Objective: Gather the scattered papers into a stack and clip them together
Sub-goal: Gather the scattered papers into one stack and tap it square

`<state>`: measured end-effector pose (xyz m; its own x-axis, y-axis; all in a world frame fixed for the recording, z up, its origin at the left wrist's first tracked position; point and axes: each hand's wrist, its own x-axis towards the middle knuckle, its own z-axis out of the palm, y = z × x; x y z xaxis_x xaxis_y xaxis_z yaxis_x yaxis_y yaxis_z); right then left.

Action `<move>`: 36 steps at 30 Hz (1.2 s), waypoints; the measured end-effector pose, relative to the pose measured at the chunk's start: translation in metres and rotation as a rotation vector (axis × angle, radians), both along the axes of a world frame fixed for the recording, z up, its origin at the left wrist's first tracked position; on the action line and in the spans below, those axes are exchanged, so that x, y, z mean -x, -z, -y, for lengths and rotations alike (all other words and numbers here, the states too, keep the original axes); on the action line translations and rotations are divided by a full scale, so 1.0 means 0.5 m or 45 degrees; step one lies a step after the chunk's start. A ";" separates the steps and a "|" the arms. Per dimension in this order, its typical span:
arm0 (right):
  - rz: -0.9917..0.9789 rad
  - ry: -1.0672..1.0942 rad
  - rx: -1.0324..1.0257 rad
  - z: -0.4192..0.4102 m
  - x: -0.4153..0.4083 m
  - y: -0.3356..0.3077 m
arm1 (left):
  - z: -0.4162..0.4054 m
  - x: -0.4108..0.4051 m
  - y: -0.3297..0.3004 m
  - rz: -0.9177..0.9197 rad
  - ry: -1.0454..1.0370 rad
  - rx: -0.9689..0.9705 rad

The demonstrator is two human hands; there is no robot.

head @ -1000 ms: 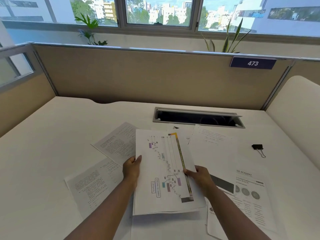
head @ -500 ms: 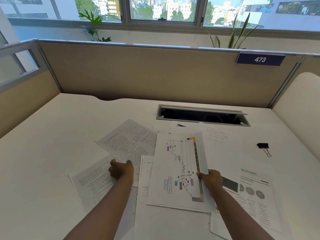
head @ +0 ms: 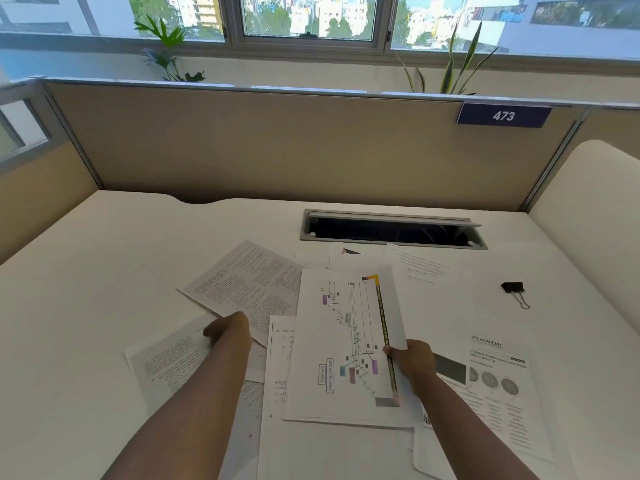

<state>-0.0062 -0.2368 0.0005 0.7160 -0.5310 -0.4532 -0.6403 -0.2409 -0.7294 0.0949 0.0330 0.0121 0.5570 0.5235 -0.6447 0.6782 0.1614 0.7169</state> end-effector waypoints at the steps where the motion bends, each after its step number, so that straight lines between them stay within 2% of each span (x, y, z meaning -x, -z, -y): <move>1: -0.001 0.000 0.000 0.001 0.000 0.001 | 0.001 -0.004 0.001 0.008 0.033 0.021; 3: -0.004 -0.002 0.000 0.002 0.000 0.001 | 0.002 -0.008 -0.004 -0.051 0.067 0.022; 5: -0.004 -0.006 -0.006 0.004 -0.002 0.001 | 0.010 -0.005 -0.013 -0.147 0.104 -0.096; 9: -0.009 -0.001 -0.049 0.009 -0.004 0.001 | 0.047 0.006 -0.050 0.178 0.267 -0.372; 13: -0.007 0.009 -0.091 0.012 -0.002 0.003 | 0.063 -0.020 -0.075 0.474 0.080 -0.277; 17: 0.006 -0.005 -0.098 0.012 0.001 0.002 | 0.060 -0.043 -0.113 0.666 -0.079 -0.315; 19: 0.014 -0.006 -0.105 0.013 0.002 0.002 | 0.048 -0.056 -0.126 0.754 -0.196 -0.138; 23: 0.024 -0.018 -0.107 0.014 0.004 0.001 | 0.022 -0.062 -0.166 0.849 -0.386 0.443; 26: 0.014 -0.023 -0.102 0.013 0.003 0.001 | 0.020 -0.040 -0.184 0.823 -0.316 0.602; 31: -0.024 -0.027 -0.111 0.015 0.001 0.000 | 0.025 -0.010 -0.125 0.538 0.122 0.590; 36: -0.024 -0.021 -0.154 0.019 0.005 -0.003 | 0.031 0.044 -0.071 0.293 0.487 0.461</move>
<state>-0.0085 -0.2460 0.0018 0.7150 -0.4601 -0.5264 -0.6507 -0.1626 -0.7417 0.0729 0.0177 0.0475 0.8106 0.0258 -0.5851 0.5695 0.1981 0.7978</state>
